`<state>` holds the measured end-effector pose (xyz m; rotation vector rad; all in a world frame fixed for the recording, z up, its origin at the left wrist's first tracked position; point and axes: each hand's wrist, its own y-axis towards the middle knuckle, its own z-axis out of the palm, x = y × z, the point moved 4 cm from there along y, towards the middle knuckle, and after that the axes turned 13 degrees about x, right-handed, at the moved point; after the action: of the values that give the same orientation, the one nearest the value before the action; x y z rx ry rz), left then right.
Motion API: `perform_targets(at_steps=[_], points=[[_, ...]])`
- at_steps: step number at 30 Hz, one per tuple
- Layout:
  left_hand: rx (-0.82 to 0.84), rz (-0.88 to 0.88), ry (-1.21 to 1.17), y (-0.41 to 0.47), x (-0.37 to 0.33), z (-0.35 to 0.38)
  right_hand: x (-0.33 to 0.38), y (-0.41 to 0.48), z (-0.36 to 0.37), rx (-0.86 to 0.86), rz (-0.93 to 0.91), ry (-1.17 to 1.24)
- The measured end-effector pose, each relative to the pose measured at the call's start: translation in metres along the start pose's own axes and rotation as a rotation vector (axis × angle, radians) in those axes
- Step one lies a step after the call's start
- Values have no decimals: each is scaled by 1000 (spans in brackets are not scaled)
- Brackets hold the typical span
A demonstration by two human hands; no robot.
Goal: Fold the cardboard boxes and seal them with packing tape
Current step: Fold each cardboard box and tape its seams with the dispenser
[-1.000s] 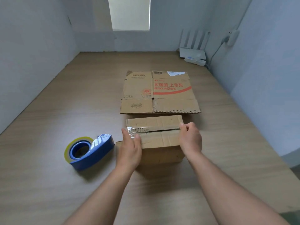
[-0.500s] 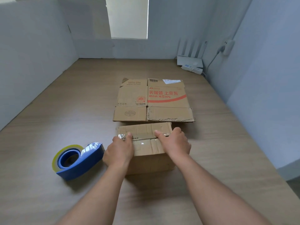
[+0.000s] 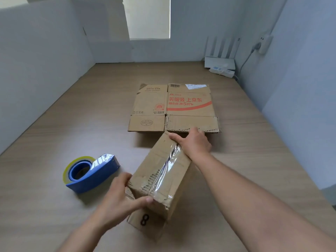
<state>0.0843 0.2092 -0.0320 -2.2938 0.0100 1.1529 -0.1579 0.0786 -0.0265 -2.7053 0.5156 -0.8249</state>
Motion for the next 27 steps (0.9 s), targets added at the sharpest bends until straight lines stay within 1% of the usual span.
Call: perform_targets(at_steps=[1, 2, 5, 8, 13, 16, 21, 22, 24, 25, 27], points=[[-65, -12, 65, -5, -2, 10, 9, -1, 4, 12, 20, 13], [-143, -24, 80, -8, -6, 19, 18, -3, 8, 30, 22, 27], [-308, -65, -33, -13, -11, 41, 32, -10, 18, 102, -15, 22], [-398, -106, -78, -11, -9, 51, 24, -28, 24, 153, -120, -77], [-479, -143, 6, -6, -12, 61, -3, -81, 45, 239, -377, -181], [-446, -126, 51, -6, -13, 70, -20, -96, 49, 326, -464, -212], [-129, 57, 85, -5, -10, 71, -23, -89, 33, 413, -577, -218], [-112, 64, 119, -4, -10, 70, -21, -88, 31, 436, -599, -219], [-158, 45, 202, -1, -12, 69, -22, -86, 29, 484, -637, -211], [-189, 34, 214, 1, -13, 70, -26, -87, 28, 509, -647, -195], [-212, 20, 164, 7, -16, 71, -38, -89, 28, 547, -656, -169]])
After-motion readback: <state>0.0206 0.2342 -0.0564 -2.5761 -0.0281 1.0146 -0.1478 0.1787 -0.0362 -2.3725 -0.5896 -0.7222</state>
